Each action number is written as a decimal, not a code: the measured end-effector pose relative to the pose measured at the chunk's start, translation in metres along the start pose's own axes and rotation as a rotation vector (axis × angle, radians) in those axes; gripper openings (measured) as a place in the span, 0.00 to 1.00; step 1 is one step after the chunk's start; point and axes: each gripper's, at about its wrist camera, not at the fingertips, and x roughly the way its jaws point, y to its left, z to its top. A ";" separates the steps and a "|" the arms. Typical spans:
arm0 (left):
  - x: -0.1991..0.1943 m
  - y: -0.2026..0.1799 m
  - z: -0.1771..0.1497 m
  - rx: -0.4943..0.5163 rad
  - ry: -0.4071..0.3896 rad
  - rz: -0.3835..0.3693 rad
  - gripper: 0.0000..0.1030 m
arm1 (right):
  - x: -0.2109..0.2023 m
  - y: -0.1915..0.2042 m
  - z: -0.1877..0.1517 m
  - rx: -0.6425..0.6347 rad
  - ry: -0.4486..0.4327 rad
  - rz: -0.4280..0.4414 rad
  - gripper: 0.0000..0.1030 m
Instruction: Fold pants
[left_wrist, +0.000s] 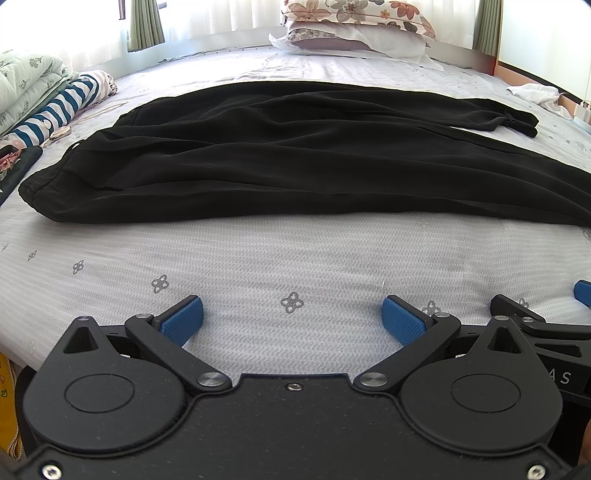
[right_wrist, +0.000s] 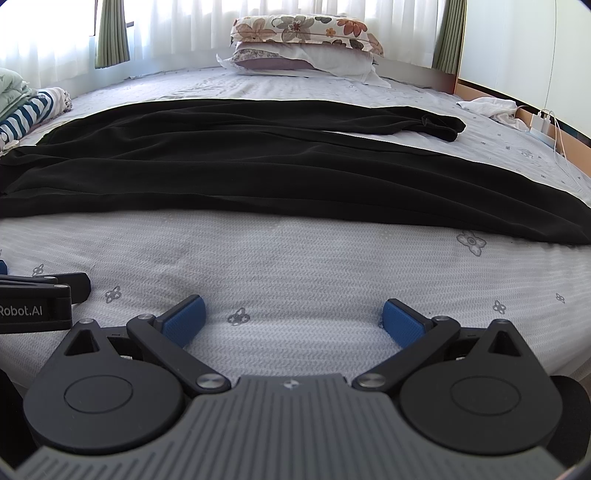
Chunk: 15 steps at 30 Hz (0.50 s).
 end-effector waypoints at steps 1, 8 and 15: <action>0.000 0.000 0.000 0.001 -0.001 0.000 1.00 | 0.000 0.000 0.000 0.000 0.000 0.000 1.00; -0.002 0.004 -0.004 -0.008 -0.015 -0.012 1.00 | 0.000 -0.002 -0.001 0.003 -0.002 0.005 1.00; -0.001 0.003 -0.005 0.003 -0.027 -0.020 1.00 | 0.000 -0.006 0.001 0.004 -0.008 0.007 1.00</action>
